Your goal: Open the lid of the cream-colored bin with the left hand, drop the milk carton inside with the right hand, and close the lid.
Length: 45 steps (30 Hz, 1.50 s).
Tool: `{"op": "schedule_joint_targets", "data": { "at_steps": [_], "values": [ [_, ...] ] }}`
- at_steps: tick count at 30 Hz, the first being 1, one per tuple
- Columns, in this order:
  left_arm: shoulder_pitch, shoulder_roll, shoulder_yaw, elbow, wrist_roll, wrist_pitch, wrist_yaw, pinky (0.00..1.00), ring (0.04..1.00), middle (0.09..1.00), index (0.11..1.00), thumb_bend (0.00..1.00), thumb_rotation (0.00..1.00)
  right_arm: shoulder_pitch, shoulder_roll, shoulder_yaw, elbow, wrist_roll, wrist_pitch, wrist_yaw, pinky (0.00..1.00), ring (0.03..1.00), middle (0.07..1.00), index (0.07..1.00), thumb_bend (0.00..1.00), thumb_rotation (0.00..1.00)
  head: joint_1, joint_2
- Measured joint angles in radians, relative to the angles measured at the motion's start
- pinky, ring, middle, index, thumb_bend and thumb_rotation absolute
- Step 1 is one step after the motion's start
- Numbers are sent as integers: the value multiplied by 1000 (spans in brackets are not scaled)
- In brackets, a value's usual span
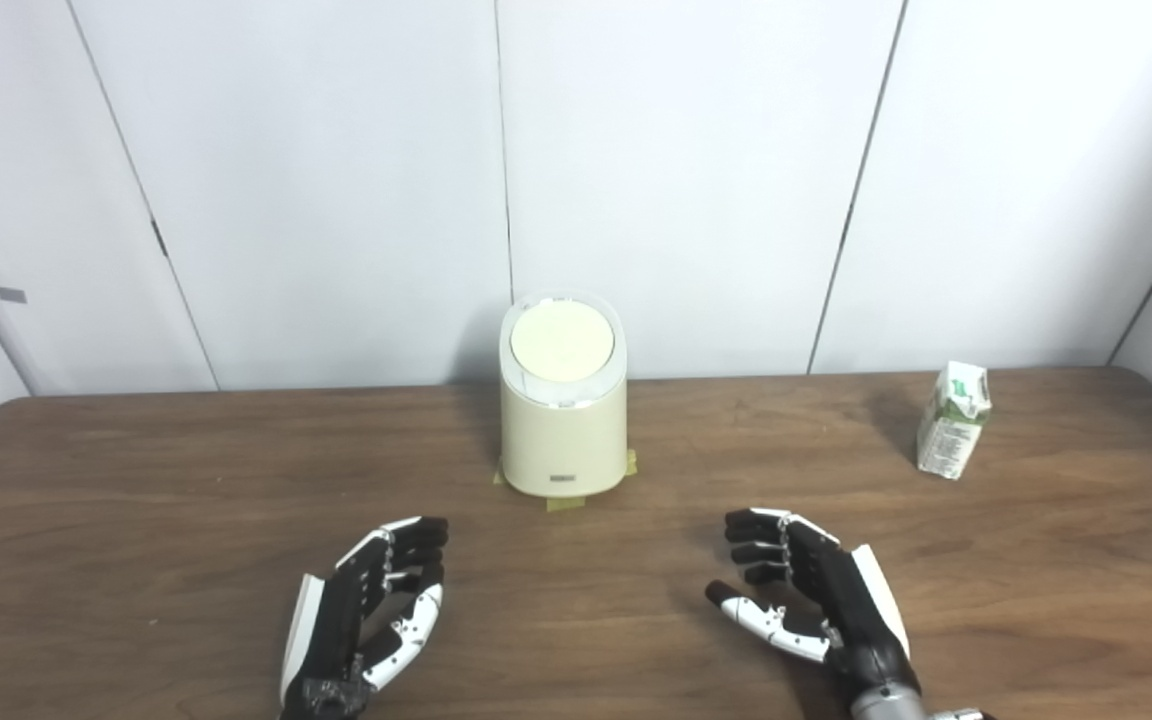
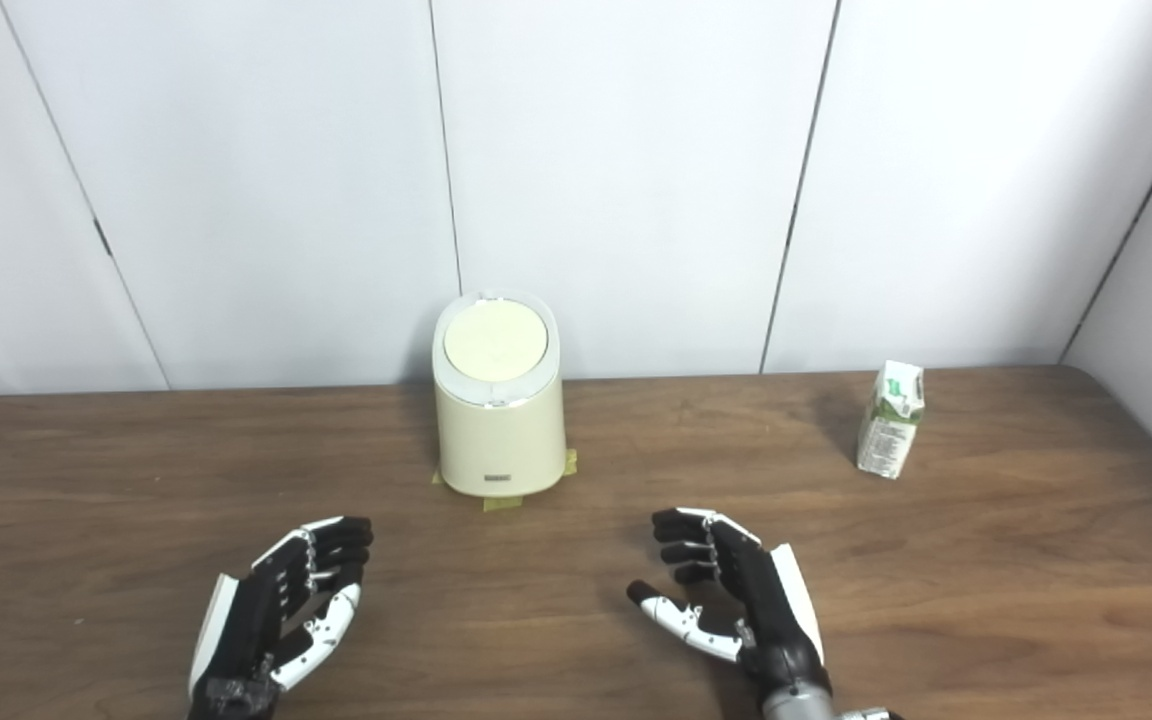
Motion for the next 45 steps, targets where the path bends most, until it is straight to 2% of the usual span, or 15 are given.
{"op": "schedule_joint_targets", "data": {
  "at_steps": [1, 4, 6, 8, 9, 10, 12, 14, 17, 21, 26, 28, 35, 39, 45],
  "values": [
    [0, 0, 0, 0, -1, 0, 0, 634, 713, 728, 704, 203, 93, -1, 0, 0, 2, 0, -2, -1, 588, 659, 684, 666, 322, 76, -2, -8],
    [-1, 0, 6, 1, -37, 0, -7, 666, 742, 754, 726, 259, 253, -5, 0, 0, 14, -2, -10, -6, 592, 663, 685, 666, 324, 69, -3, -9],
    [-1, 0, 13, 0, -77, 0, -12, 684, 762, 770, 744, 317, 344, -5, 0, 0, 19, -4, -13, -10, 594, 662, 682, 665, 326, 65, -3, -8],
    [-3, 0, 18, -18, -99, 11, -19, 709, 787, 799, 777, 425, 482, -5, 0, 0, 26, -2, -17, -16, 595, 664, 685, 668, 323, 62, -3, -8],
    [-5, 1, 18, -32, -102, 16, -24, 722, 800, 812, 790, 453, 506, -5, 0, -1, 27, -2, -20, -17, 597, 666, 687, 670, 321, 51, -3, -6],
    [-8, 1, 18, -55, -103, 33, -27, 757, 831, 842, 818, 510, 553, -5, 0, -1, 27, -1, -25, -17, 595, 664, 685, 670, 319, 44, -3, -8],
    [-22, 2, 16, -91, -89, 61, -28, 793, 859, 868, 849, 558, 604, -5, -1, -1, 28, -2, -26, -18, 596, 665, 686, 671, 318, 60, -2, -8],
    [-43, 2, 15, -114, -57, 101, -26, 889, 935, 930, 920, 643, 693, -5, -2, -1, 28, -2, -26, -18, 591, 659, 682, 669, 323, 54, -2, -8],
    [-110, 2, 13, -147, 14, 191, -23, 958, 988, 985, 982, 704, 747, -4, -2, -3, 29, -1, -29, -20, 587, 653, 677, 666, 322, 47, 3, -6],
    [-262, 1, 9, -166, 106, 342, -23, 972, 1000, 1000, 1000, 719, 725, -4, -5, -3, 31, 1, -40, -19, 587, 655, 679, 666, 319, 42, 6, -6],
    [-410, -7, -13, -163, 172, 470, -27, 1000, 1000, 1000, 1000, 745, 555, -5, -5, -1, 32, 4, -40, -17, 582, 651, 676, 666, 322, 46, 8, -6],
    [-462, -9, -22, -147, 209, 514, -36, 1000, 1000, 1000, 1000, 755, 523, -5, -6, -1, 32, 4, -39, -16, 584, 653, 678, 667, 320, 44, 8, -5],
    [-603, -41, -53, -32, 376, 528, -25, 1000, 1000, 1000, 1000, 824, 336, -4, -10, -1, 32, 10, -40, -15, 590, 661, 684, 671, 317, 22, 8, -6],
    [-656, -45, -94, 71, 483, 528, -7, 1000, 1000, 1000, 1000, 865, 295, -4, -12, 4, 35, 5, -44, -14, 587, 659, 685, 672, 315, 44, 9, -8],
    [-714, -46, -82, 207, 566, 530, 4, 1000, 1000, 1000, 1000, 859, 310, -4, -20, 12, 37, -7, -48, -16, 582, 651, 677, 664, 313, 46, 8, -5]
  ]
}}
